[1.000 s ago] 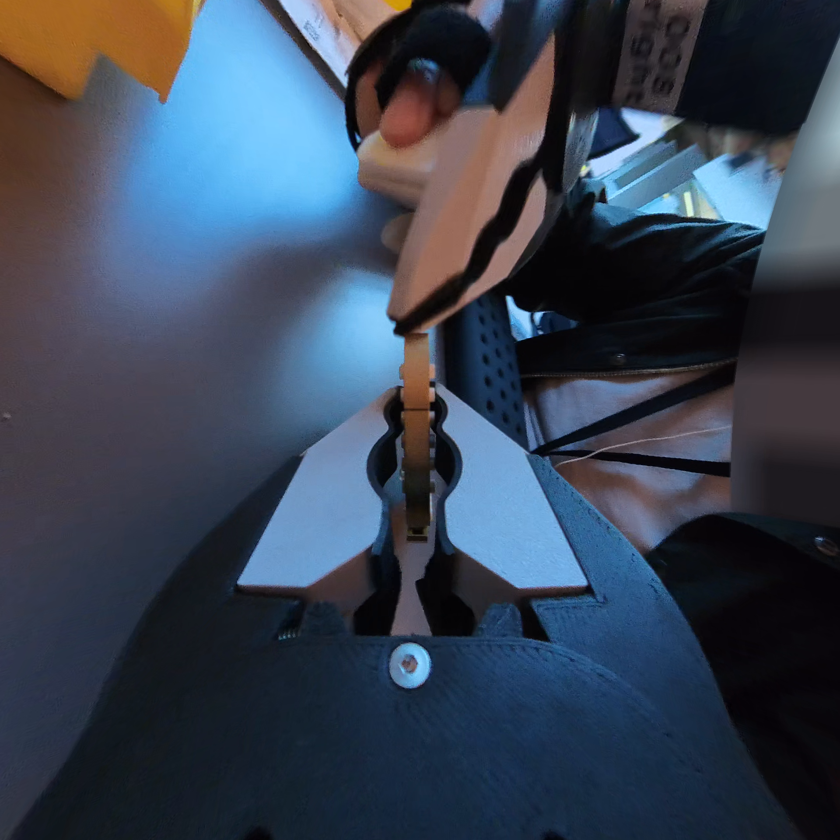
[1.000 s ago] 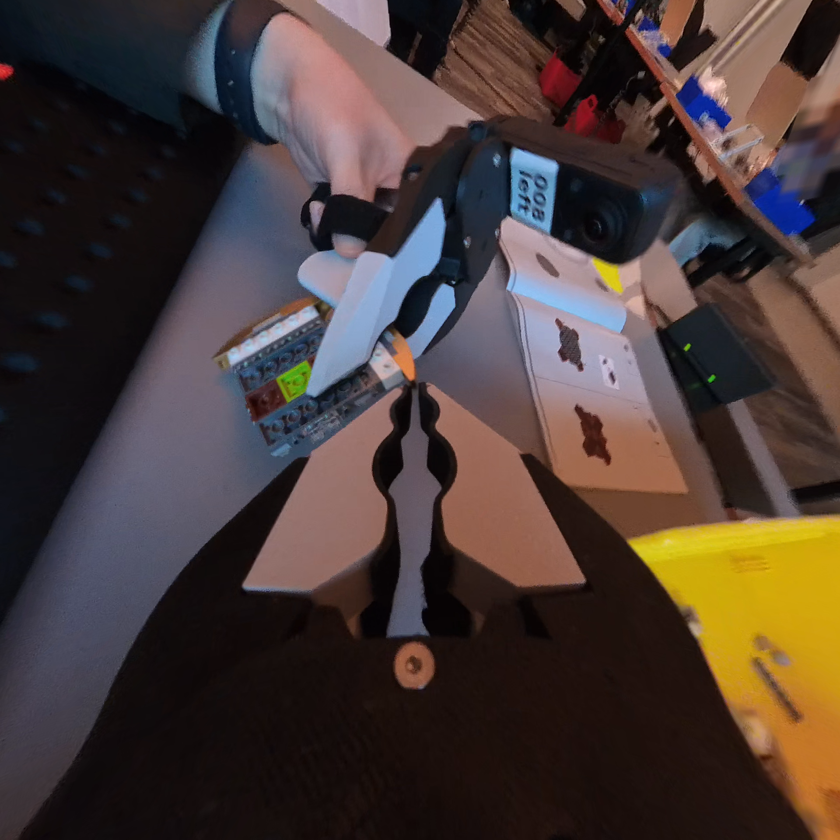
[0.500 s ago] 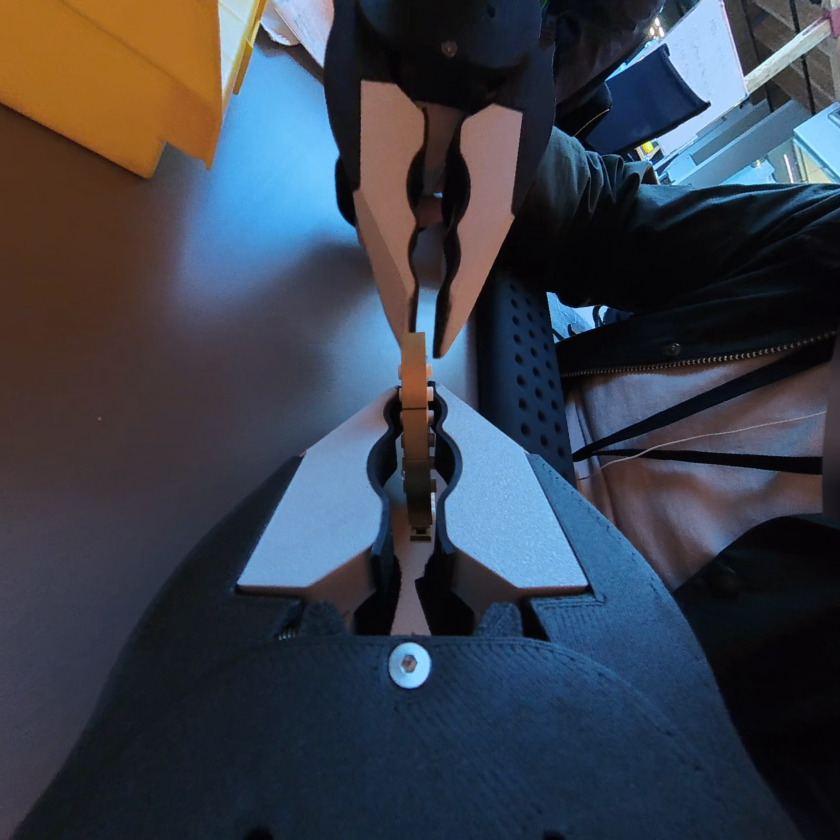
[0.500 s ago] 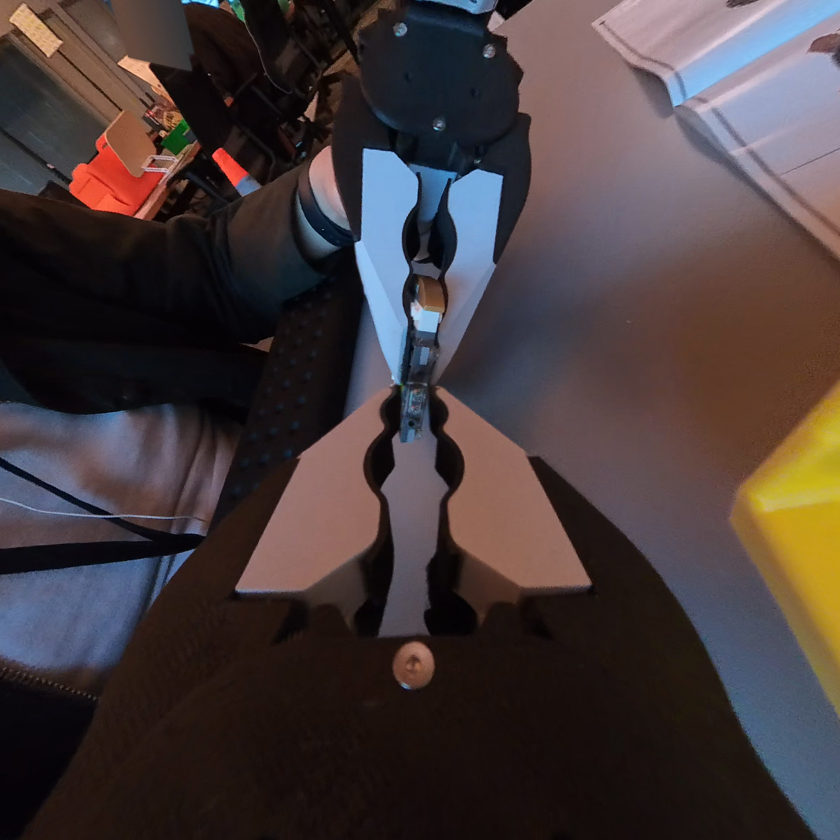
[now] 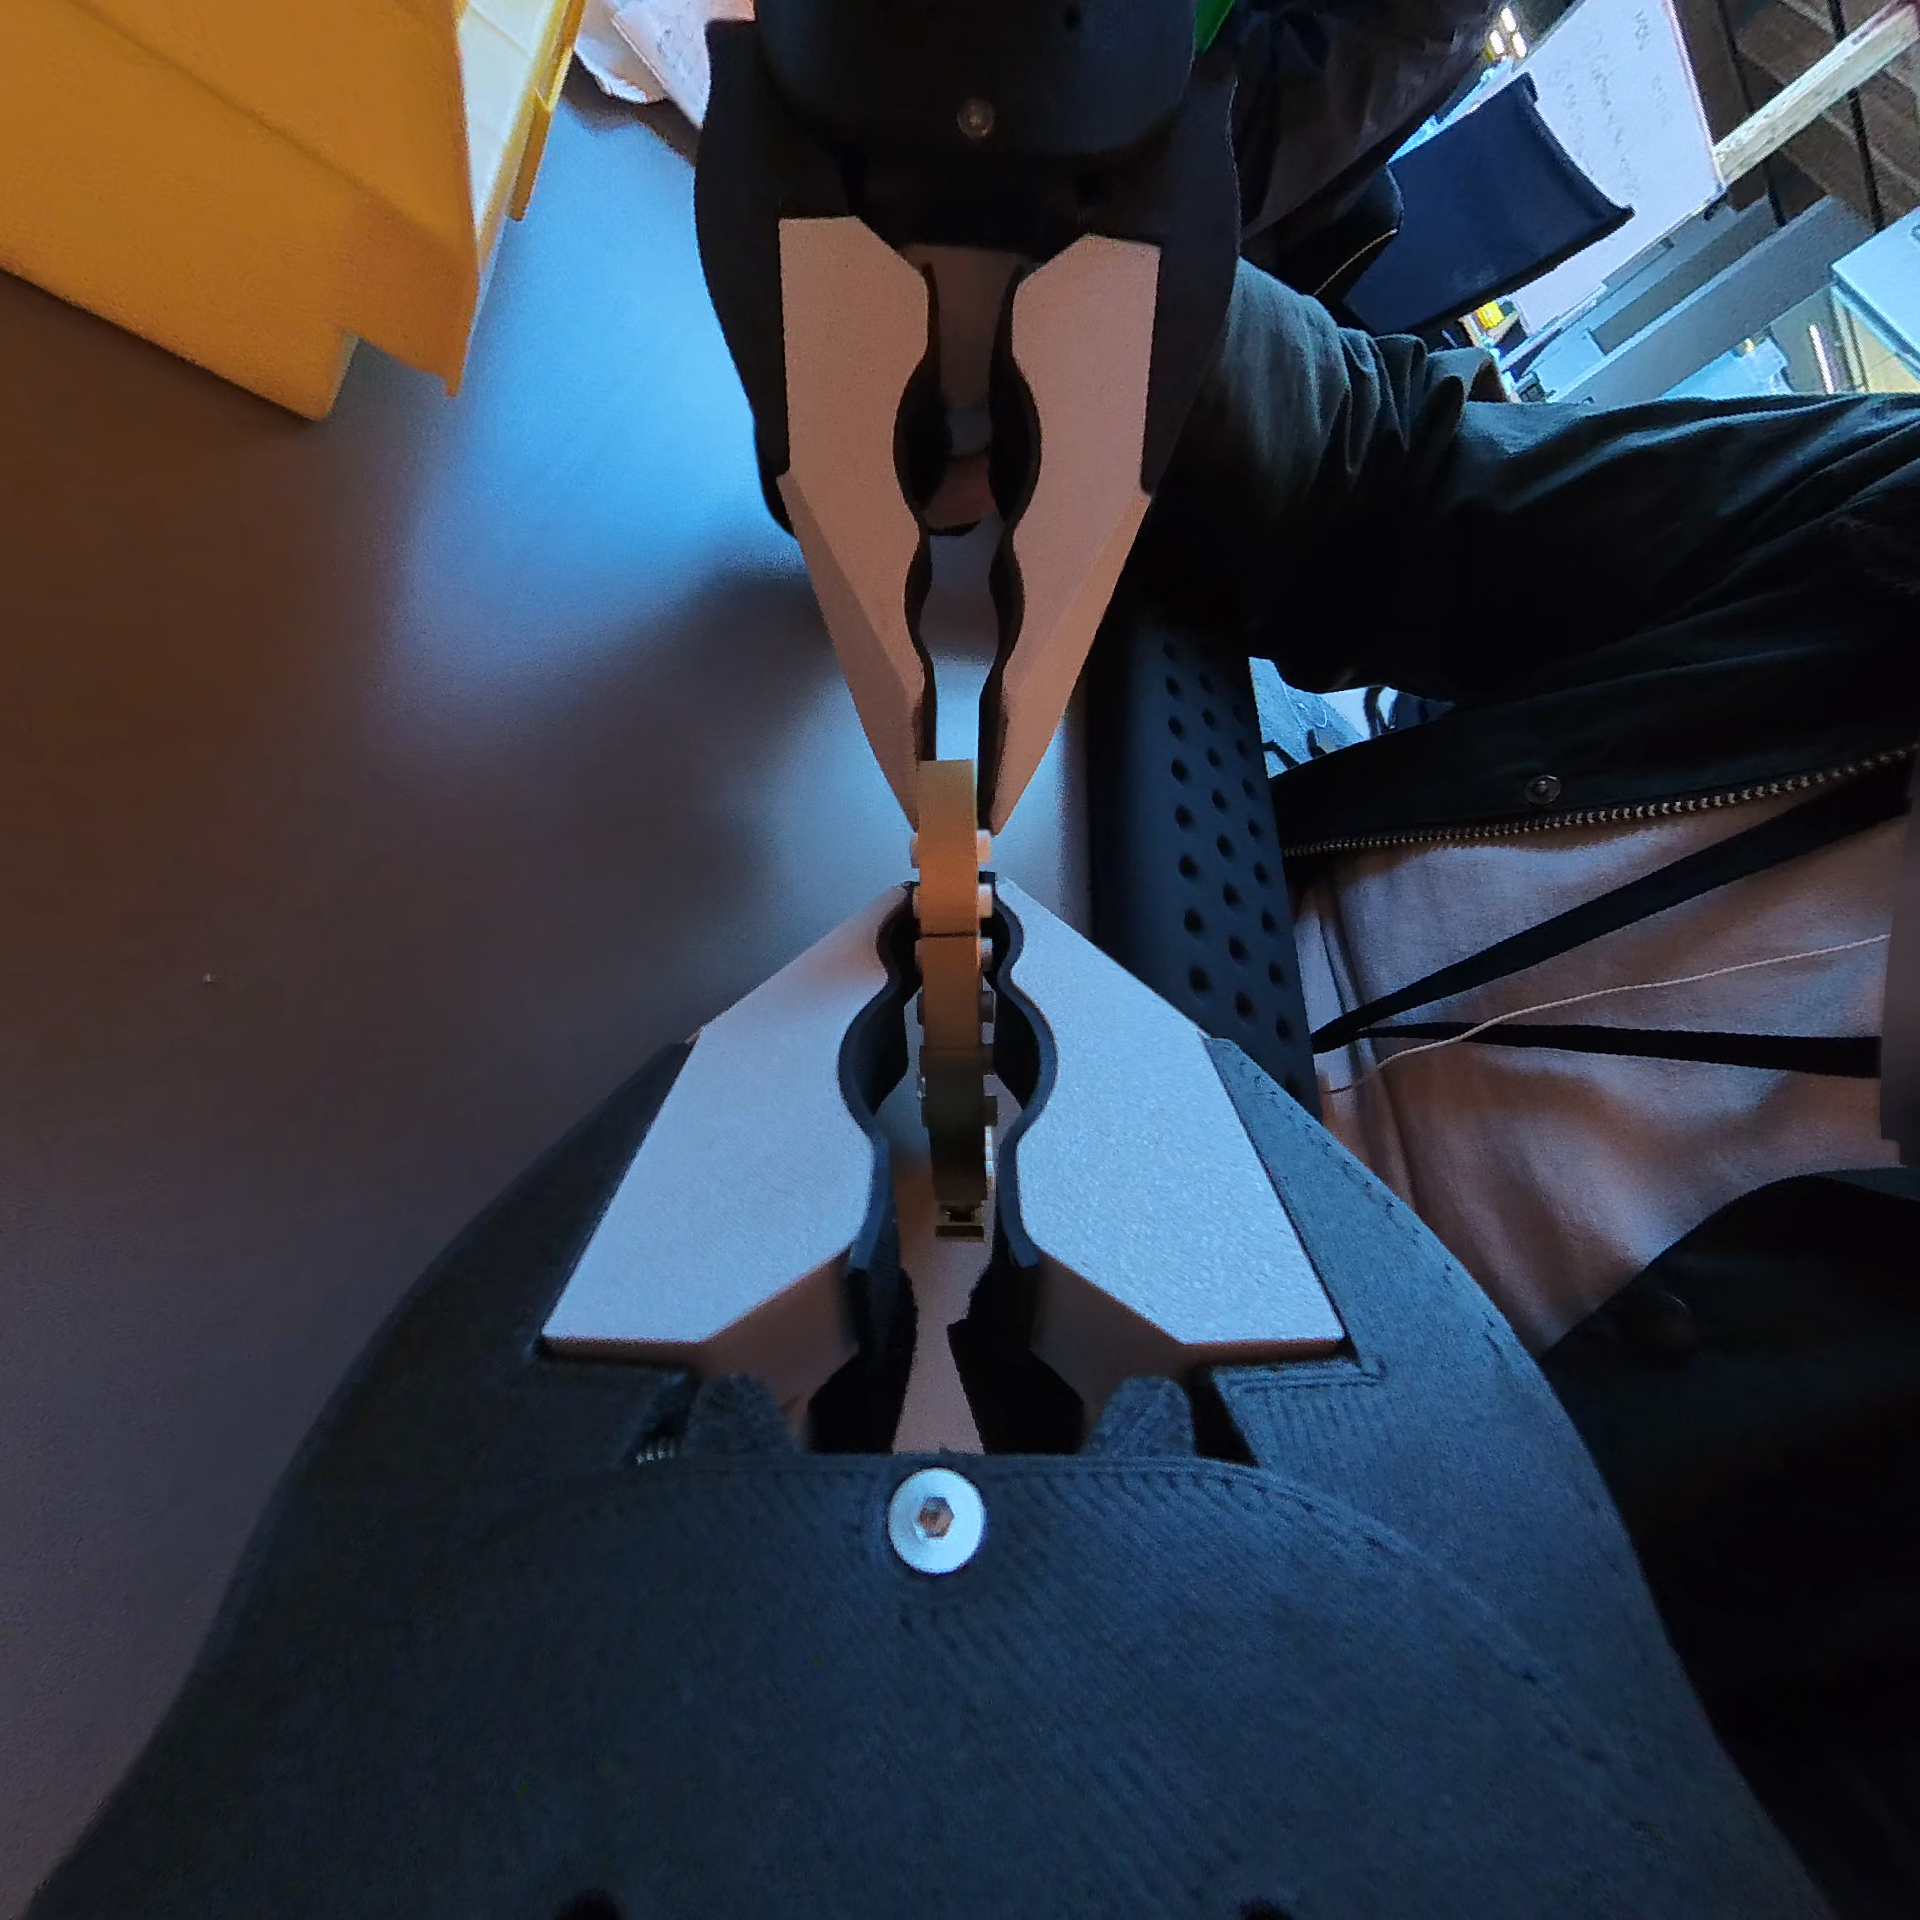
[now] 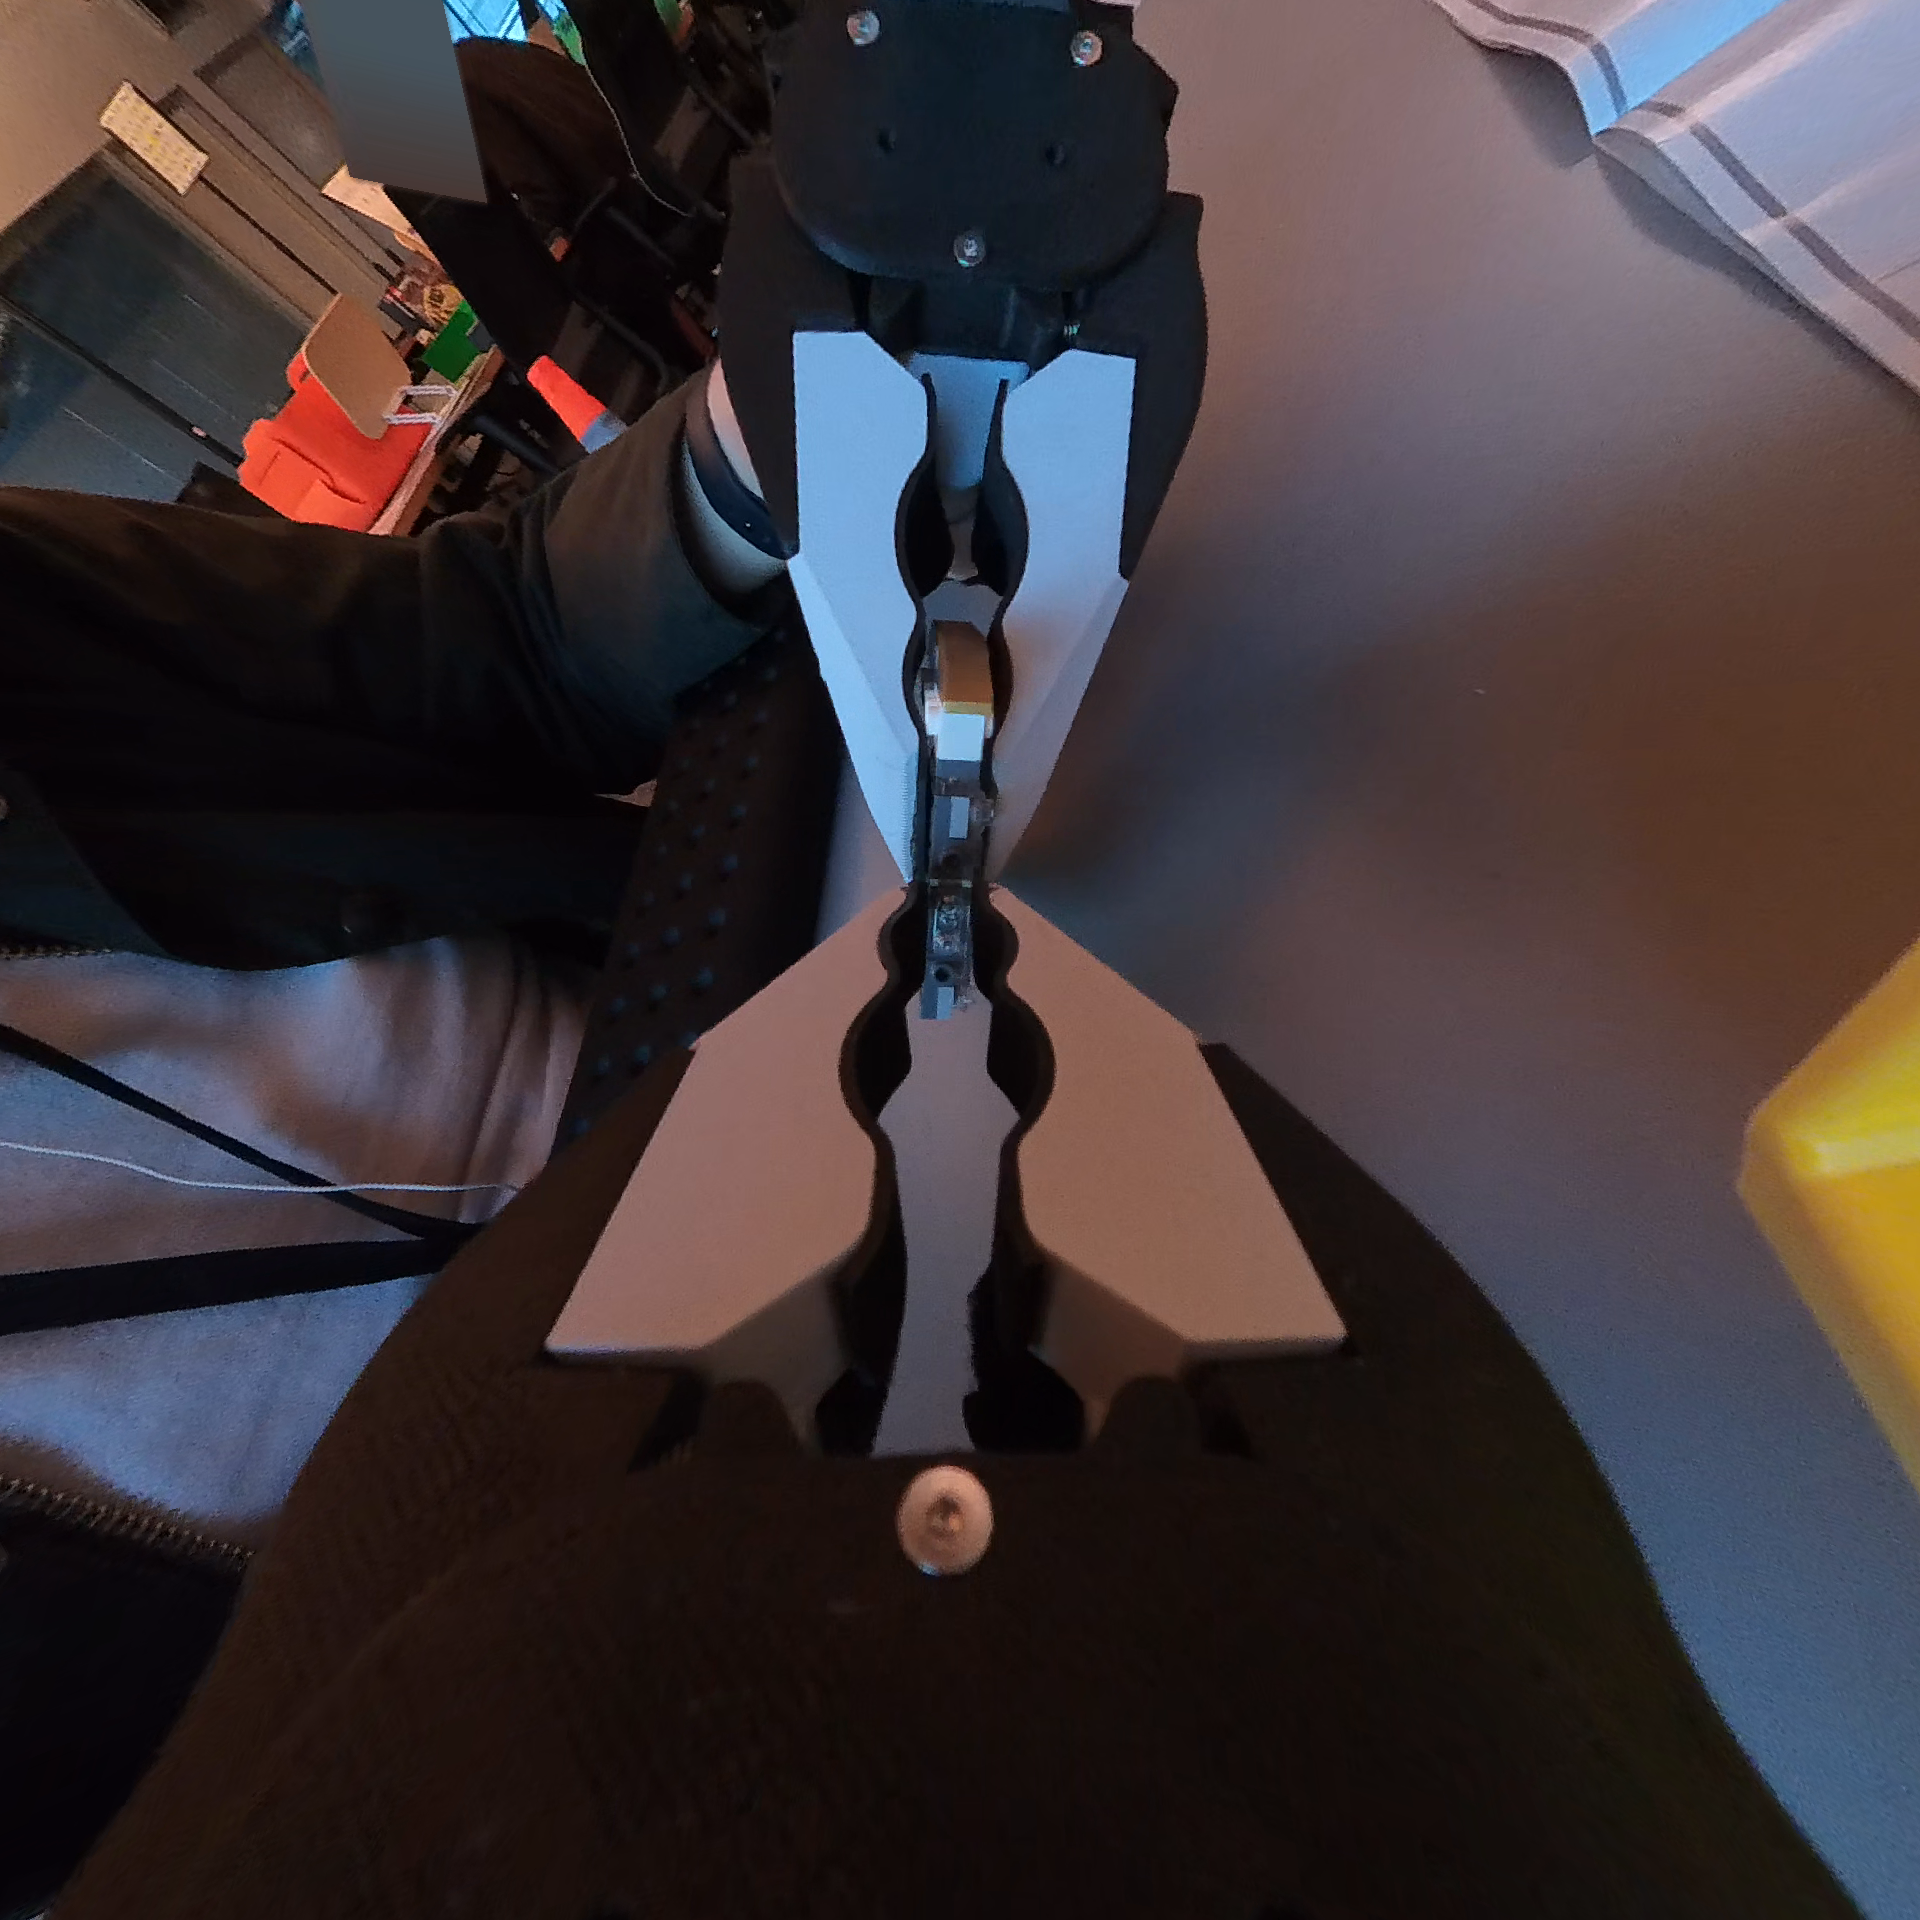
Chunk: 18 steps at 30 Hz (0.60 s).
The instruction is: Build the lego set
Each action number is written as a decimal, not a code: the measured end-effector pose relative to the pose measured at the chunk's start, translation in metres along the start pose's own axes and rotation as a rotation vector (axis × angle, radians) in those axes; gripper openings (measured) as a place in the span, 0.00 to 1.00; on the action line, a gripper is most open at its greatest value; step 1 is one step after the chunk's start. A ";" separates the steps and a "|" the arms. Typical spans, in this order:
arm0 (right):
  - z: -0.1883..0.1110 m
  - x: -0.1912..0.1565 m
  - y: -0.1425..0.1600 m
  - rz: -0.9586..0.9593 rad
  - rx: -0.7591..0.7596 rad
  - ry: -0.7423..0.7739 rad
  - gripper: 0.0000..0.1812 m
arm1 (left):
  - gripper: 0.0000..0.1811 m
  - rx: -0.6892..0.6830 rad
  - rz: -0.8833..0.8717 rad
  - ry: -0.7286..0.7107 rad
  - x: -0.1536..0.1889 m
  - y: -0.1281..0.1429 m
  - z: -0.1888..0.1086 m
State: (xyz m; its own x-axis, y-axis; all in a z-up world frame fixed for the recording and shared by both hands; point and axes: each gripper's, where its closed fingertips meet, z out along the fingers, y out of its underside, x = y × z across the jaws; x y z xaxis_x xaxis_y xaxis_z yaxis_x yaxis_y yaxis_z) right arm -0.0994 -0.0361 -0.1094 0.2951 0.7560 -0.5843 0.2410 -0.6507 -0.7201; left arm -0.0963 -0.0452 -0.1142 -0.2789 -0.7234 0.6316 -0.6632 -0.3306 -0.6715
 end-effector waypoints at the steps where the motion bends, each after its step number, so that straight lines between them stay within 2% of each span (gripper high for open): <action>1: -0.001 -0.002 -0.001 -0.004 -0.005 -0.005 0.03 | 0.05 0.003 0.008 0.011 0.003 -0.001 0.000; 5: -0.003 -0.017 -0.006 0.019 0.007 -0.098 0.02 | 0.05 0.015 0.073 0.061 0.019 -0.003 -0.003; 9: -0.005 -0.035 -0.013 0.095 0.056 -0.255 0.02 | 0.05 -0.003 0.159 0.092 0.033 -0.002 0.000; 12: -0.009 -0.044 -0.018 0.125 0.087 -0.337 0.03 | 0.05 -0.020 0.142 0.105 0.033 0.001 0.003; 18: -0.045 -0.065 -0.045 0.177 0.252 -0.506 0.02 | 0.05 -0.003 0.084 0.088 0.023 0.000 0.000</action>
State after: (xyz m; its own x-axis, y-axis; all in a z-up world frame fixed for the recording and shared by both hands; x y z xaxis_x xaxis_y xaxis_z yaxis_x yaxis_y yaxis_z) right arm -0.0874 -0.0592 -0.0222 -0.1815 0.6181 -0.7649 -0.0168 -0.7796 -0.6260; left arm -0.1025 -0.0616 -0.1000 -0.3929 -0.6926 0.6049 -0.6368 -0.2696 -0.7224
